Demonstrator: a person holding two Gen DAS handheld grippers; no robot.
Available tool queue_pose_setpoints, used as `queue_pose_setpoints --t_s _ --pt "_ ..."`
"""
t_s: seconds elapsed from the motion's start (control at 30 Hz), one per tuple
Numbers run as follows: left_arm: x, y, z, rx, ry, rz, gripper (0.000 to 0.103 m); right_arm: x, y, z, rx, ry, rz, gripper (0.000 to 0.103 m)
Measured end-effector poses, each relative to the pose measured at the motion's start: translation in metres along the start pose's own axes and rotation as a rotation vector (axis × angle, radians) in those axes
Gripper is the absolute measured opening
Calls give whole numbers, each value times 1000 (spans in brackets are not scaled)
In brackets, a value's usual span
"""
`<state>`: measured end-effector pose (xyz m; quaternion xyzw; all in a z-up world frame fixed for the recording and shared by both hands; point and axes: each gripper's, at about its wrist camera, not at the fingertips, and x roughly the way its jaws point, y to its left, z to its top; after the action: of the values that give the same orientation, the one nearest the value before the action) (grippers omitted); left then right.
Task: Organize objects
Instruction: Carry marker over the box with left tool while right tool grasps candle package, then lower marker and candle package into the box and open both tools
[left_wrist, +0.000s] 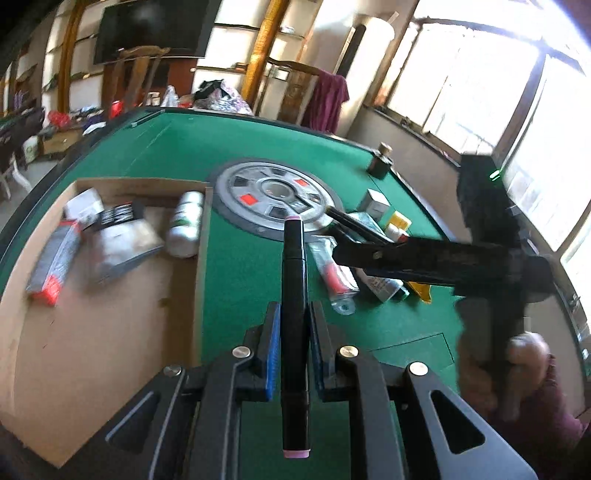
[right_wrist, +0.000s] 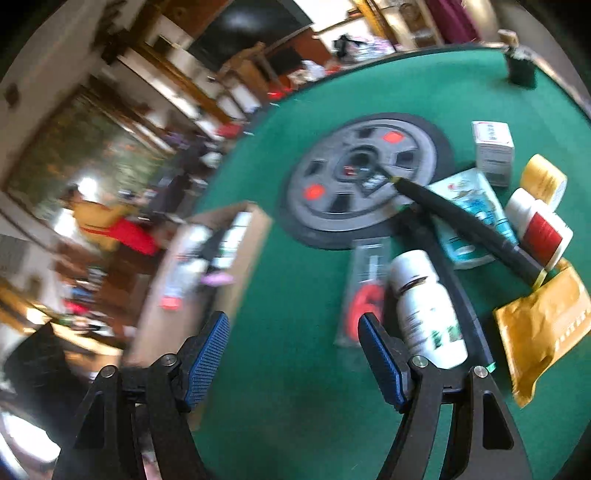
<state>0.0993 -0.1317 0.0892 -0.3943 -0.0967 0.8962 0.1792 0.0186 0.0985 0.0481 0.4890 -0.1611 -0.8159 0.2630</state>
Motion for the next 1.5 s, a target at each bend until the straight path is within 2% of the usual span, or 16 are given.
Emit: queue_pose_setpoints --t_s 0.1,0.2,0.3,0.33,0.37,0.43,0.7,0.93,1.07,1.23,1.33,1.5 --pt "-14 21 -2 -39 -18 8 14 17 2 3 -19 9 -151 76" --pt "-25 45 -6 -76 -29 34 14 33 6 7 -32 27 -227 74" --pt "-29 61 -10 -109 -29 46 14 52 13 9 -79 45 -358 58" --pt "-30 67 -12 -119 -28 52 14 58 16 8 -109 51 -418 49" --pt "-32 72 -14 -127 -26 56 14 63 22 5 -157 37 -492 34" --pt "-34 82 -17 -144 -23 61 14 68 27 1 -199 23 -547 30" --pt "-37 98 -17 -169 -26 85 14 45 23 -8 -129 -30 -390 30" --pt "-31 113 -9 -160 12 172 14 9 62 -2 -142 -87 -186 30" --pt "-25 126 0 -166 48 210 14 16 90 2 -144 -13 -20 31" --pt "-8 141 12 -155 106 263 14 53 117 -2 -121 100 108 31" --pt "2 151 14 -163 133 282 14 78 135 -8 -155 146 99 31" --pt "7 155 10 -175 133 268 14 119 154 -15 -177 223 71 31"
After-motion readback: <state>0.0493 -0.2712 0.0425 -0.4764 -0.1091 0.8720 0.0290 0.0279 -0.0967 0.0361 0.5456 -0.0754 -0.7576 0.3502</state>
